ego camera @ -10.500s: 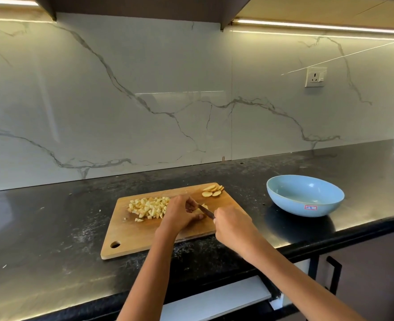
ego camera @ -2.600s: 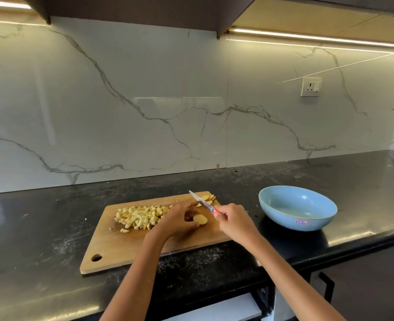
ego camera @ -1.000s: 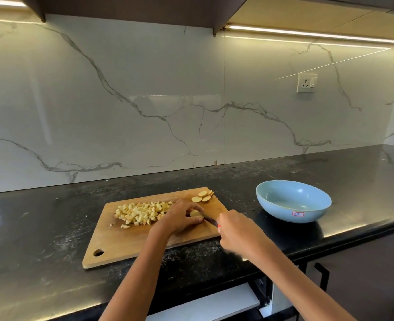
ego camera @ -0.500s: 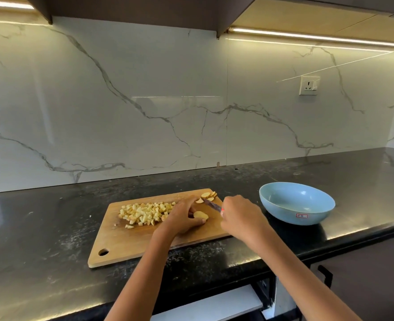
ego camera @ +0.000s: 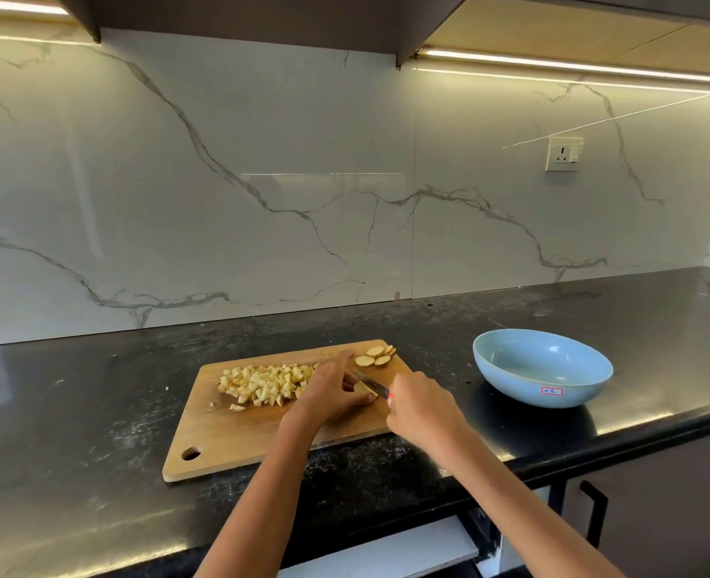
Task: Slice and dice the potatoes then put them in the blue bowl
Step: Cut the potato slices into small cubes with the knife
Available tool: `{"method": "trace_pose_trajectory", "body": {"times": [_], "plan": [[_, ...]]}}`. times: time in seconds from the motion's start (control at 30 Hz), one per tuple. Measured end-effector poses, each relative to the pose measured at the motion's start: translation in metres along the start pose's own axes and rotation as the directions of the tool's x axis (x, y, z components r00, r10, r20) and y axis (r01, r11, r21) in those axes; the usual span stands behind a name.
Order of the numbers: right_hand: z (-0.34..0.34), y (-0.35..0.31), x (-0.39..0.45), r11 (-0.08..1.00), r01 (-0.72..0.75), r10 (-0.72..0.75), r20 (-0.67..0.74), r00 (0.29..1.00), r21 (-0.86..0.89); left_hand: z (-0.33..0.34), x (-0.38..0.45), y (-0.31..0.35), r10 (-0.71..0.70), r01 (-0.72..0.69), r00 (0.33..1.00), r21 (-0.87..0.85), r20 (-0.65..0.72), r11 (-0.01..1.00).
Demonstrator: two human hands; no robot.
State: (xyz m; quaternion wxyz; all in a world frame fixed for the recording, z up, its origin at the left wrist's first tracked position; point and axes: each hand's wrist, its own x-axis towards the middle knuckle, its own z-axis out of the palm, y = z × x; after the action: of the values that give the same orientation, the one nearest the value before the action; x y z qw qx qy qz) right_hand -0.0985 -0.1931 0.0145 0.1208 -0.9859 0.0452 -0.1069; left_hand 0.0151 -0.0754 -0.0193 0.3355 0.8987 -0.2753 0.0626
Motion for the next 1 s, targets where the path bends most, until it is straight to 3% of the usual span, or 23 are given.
{"method": "trace_pose_trajectory", "body": {"times": [0.23, 0.47, 0.73, 0.87, 1.0], "plan": [[0.006, -0.006, 0.001, 0.990, 0.080, -0.086, -0.046, 0.995, -0.118, 0.000, 0.001, 0.000, -0.011, 0.011, 1.000, -0.002, -0.005, 1.000], [0.000, -0.002, -0.004, 0.989, 0.107, -0.103, 0.048, 0.994, -0.103, -0.002, -0.001, 0.005, 0.032, -0.036, 0.998, 0.089, 0.045, 0.995], [-0.022, 0.014, -0.040, 0.977, 0.133, -0.111, 0.135, 0.985, -0.169, -0.002, 0.000, 0.004, 0.060, -0.064, 0.997, 0.077, 0.053, 0.995], [-0.040, 0.017, -0.040, 0.976, 0.118, -0.100, 0.104, 0.990, -0.184, -0.001, -0.001, 0.003, 0.075, -0.078, 0.996, 0.069, 0.045, 0.995], [-0.043, 0.014, -0.029, 0.989, 0.109, -0.114, -0.047, 0.992, -0.103, -0.003, 0.000, -0.001, 0.026, -0.027, 0.999, 0.023, 0.029, 0.999]]}}
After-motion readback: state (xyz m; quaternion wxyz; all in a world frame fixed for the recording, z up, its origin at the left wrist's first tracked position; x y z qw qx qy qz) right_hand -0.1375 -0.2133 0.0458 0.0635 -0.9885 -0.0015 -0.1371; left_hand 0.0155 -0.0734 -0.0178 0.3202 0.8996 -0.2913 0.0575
